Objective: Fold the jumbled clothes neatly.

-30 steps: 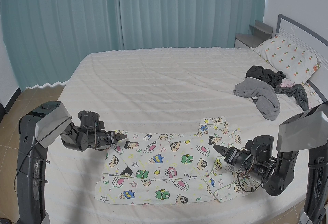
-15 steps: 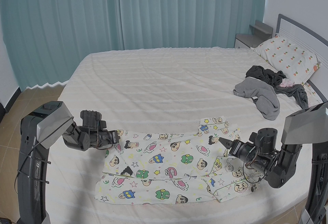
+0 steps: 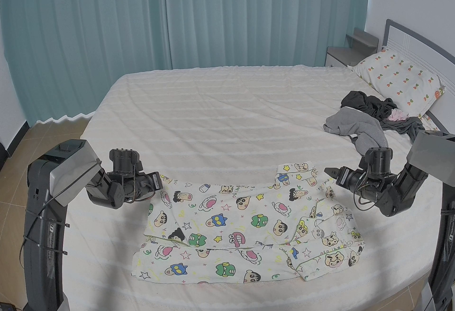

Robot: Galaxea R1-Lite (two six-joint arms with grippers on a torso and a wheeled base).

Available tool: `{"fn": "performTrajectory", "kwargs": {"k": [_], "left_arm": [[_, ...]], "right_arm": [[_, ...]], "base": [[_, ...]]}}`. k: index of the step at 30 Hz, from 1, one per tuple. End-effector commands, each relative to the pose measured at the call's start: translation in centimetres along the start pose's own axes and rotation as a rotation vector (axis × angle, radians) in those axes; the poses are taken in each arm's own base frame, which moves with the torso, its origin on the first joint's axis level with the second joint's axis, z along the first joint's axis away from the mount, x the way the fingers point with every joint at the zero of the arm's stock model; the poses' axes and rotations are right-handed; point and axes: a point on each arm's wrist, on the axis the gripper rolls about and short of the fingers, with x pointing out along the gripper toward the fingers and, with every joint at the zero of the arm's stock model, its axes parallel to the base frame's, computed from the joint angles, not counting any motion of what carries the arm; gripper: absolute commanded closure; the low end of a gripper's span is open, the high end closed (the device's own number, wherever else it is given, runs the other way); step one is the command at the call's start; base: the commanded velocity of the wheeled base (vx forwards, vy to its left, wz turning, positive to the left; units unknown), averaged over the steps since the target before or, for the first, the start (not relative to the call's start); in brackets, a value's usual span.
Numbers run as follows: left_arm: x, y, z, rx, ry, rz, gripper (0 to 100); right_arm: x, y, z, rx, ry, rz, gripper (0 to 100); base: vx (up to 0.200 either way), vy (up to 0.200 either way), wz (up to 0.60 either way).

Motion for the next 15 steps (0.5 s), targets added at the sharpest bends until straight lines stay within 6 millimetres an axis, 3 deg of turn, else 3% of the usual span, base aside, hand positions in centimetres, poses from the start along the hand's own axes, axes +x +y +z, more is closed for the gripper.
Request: {"fn": "performTrajectory", "kwargs": {"k": [1, 8, 15], "left_arm": [[-0.4, -0.1, 0.9, -0.008, -0.044, 0.035, 100], [-0.7, 0.3, 1.3, -0.017, -0.063, 0.066, 100], [-0.5, 0.5, 1.2, -0.019, -0.054, 0.067, 100]], "right_arm": [[3.6, -1.3, -0.1, -0.002, 0.041, -0.012, 0], [6.1, -1.5, -1.0, 0.000, 0.101, -0.008, 0], [6.3, -1.6, -0.9, 0.001, 0.101, -0.008, 0]], "base": [[0.000, 0.000, 0.00], [0.000, 0.000, 0.00], [0.000, 0.000, 0.00]]}}
